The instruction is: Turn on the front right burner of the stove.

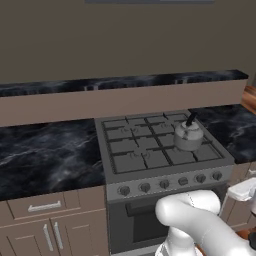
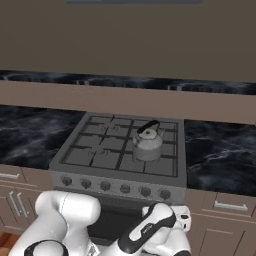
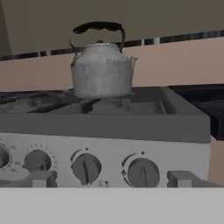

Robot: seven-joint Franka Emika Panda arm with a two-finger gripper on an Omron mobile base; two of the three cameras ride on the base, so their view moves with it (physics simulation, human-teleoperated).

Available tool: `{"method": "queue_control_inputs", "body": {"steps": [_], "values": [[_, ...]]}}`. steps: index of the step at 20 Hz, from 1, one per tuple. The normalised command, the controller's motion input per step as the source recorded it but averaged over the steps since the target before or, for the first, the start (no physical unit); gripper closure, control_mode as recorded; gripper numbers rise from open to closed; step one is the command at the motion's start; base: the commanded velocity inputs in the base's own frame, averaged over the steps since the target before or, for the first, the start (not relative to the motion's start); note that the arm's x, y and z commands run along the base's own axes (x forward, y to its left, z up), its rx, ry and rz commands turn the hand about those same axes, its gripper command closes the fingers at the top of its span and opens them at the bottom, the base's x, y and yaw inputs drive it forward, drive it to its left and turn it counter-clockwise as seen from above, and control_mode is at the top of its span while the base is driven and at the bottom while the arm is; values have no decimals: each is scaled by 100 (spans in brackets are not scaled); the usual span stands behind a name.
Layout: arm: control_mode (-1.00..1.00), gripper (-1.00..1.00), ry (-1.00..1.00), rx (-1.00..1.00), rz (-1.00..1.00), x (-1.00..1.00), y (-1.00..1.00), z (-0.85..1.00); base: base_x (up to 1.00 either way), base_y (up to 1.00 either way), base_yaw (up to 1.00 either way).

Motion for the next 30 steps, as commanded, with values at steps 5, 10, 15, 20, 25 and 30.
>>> {"method": "queue_control_inputs", "body": {"steps": [5,10,15,20,25,30], "values": [[-100,-100,-10,1,-2,0,0,-23,0,0,0],[-100,-100,-7,2,-2,7,0,-16,0,0,0],[-100,-100,-5,1,-5,24,0,-15,0,0,0],[-100,-100,0,2,-8,41,0,-5,0,0,0],[-100,-100,0,1,-6,34,0,-5,0,0,0],[-100,-100,0,1,-3,30,0,-28,0,0,0]]}}
